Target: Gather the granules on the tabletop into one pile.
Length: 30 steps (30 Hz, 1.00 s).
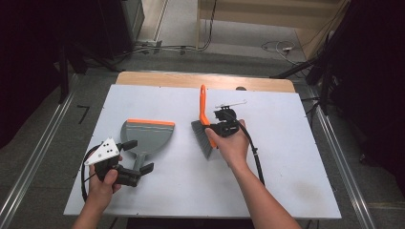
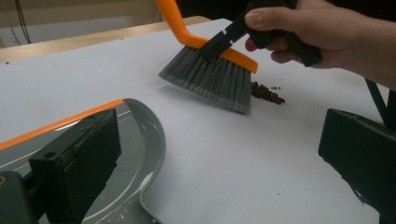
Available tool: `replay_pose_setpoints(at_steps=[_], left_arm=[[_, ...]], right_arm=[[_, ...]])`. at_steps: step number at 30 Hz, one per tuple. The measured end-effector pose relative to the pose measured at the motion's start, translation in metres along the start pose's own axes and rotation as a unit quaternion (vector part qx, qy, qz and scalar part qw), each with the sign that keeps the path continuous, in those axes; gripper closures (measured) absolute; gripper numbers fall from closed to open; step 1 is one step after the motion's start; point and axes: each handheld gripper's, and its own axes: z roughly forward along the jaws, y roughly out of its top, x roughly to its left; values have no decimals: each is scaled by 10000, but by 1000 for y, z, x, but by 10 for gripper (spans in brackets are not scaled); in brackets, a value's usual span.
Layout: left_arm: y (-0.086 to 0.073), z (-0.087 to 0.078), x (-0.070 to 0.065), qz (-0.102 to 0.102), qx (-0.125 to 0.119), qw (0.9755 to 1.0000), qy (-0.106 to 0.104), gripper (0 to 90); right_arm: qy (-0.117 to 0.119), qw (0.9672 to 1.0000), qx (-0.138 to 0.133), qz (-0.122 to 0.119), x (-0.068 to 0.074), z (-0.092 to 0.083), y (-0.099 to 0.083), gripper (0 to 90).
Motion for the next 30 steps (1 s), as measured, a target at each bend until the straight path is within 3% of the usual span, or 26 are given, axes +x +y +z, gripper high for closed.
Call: replay_pose_setpoints(at_steps=[1,4,9,16,19,21,23,26,28,30], left_arm=[[0,0,0,8,14,10000,3,0],[0,-1,1,-9,3,10000,1,0],[0,1,0,-8,22,10000,-9,0],[1,2,-2,8,24,10000,-17,0],[1,2,-3,10,18,10000,-18,0],[1,2,-3,11,27,10000,-17,0],[1,2,-2,0,18,10000,-14,0],[0,2,-2,-6,12,10000,-7,0],[0,2,-2,-17,7,10000,-6,0],[1,1,-2,-14,-1,10000,-1,0]], right_arm=[[-143,9999,16,16,-3,3,1,693],[-203,9995,51,233,-17,2,1,691],[-485,9979,-12,425,-39,-13,-4,689],[-519,9970,-77,568,-55,-24,-11,689],[-341,9976,-140,586,-58,-28,-12,691],[-164,9989,-244,374,-56,-32,-12,691],[-150,9993,-303,165,-50,-39,-11,692],[-41,9983,-271,-514,-37,-54,-10,691],[-9,9927,-264,-1178,-30,-67,-10,691],[163,9837,-126,-1787,-27,-78,-12,691]])
